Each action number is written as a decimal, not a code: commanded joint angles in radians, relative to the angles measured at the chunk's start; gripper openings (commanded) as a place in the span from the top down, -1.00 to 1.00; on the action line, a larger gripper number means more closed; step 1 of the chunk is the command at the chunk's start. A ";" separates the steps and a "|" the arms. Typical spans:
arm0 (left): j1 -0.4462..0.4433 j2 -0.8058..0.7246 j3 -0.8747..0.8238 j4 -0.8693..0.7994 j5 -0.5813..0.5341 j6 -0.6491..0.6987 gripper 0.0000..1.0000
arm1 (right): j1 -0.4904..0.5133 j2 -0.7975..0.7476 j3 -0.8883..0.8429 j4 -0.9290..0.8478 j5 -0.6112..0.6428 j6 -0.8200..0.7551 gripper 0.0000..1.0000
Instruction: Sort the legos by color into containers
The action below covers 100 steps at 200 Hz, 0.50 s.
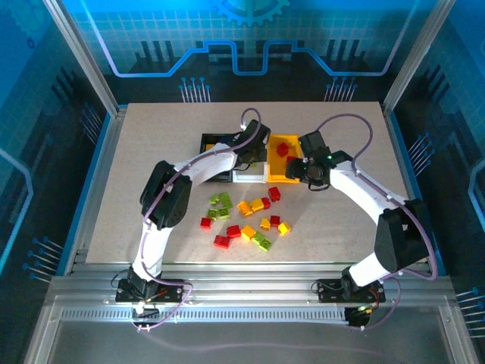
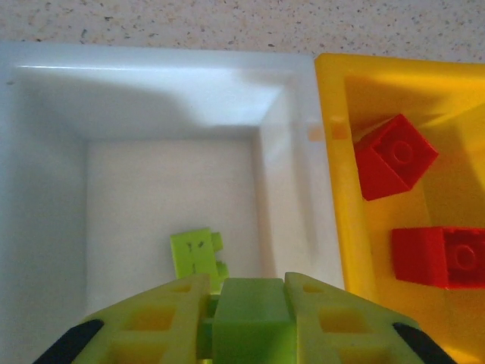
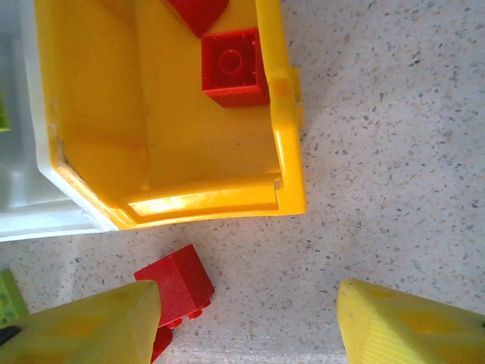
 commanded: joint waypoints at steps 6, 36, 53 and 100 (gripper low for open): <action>0.003 0.030 0.080 -0.071 -0.012 0.025 0.32 | -0.023 -0.046 -0.016 0.000 -0.024 0.011 -0.29; 0.000 0.009 0.090 -0.079 0.003 0.016 -0.05 | -0.033 -0.066 -0.018 0.002 -0.037 0.017 -0.30; -0.005 -0.043 0.061 -0.066 0.017 0.010 -0.21 | -0.034 -0.077 -0.017 0.006 -0.042 0.017 -0.30; -0.048 -0.329 -0.200 0.039 0.053 -0.022 -0.98 | -0.036 -0.095 -0.019 0.001 -0.057 0.014 -0.34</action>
